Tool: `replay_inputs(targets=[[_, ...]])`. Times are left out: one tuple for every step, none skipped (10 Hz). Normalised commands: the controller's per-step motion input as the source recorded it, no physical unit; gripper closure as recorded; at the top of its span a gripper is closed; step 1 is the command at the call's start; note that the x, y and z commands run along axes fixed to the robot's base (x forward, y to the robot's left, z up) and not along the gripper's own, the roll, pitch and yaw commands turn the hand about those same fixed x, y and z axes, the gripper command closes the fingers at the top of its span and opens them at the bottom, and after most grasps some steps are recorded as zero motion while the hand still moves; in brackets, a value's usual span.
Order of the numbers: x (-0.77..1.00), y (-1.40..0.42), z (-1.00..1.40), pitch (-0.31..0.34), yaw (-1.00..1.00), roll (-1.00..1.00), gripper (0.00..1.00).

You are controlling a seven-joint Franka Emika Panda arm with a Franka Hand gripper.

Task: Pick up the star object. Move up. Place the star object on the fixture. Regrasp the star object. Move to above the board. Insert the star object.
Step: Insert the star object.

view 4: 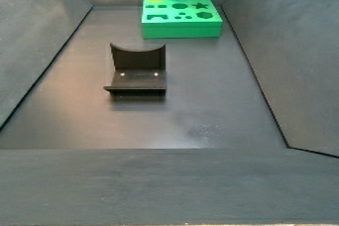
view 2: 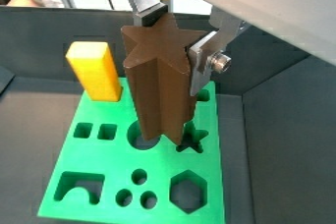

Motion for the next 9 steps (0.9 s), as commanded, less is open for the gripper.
replay_inputs(targets=[[-0.11, -0.25, -0.44, -0.180, -0.09, 0.00, 1.00], [-0.11, -0.25, -0.47, -0.169, -0.09, 0.00, 1.00], [-0.14, -0.23, -0.46, -0.164, -0.08, 0.00, 1.00], [-0.16, -0.21, -0.47, -0.150, -0.07, 0.04, 1.00], [-0.14, -0.19, -0.49, -0.124, -0.01, 0.08, 1.00], [-0.09, -0.20, -0.50, -0.091, 0.00, 0.15, 1.00], [-0.01, -0.20, -0.44, -0.074, 0.00, 0.13, 1.00], [0.00, -0.21, -0.43, -0.070, 0.00, 0.12, 1.00], [0.00, -0.11, -0.10, -0.057, 0.00, 0.00, 1.00]])
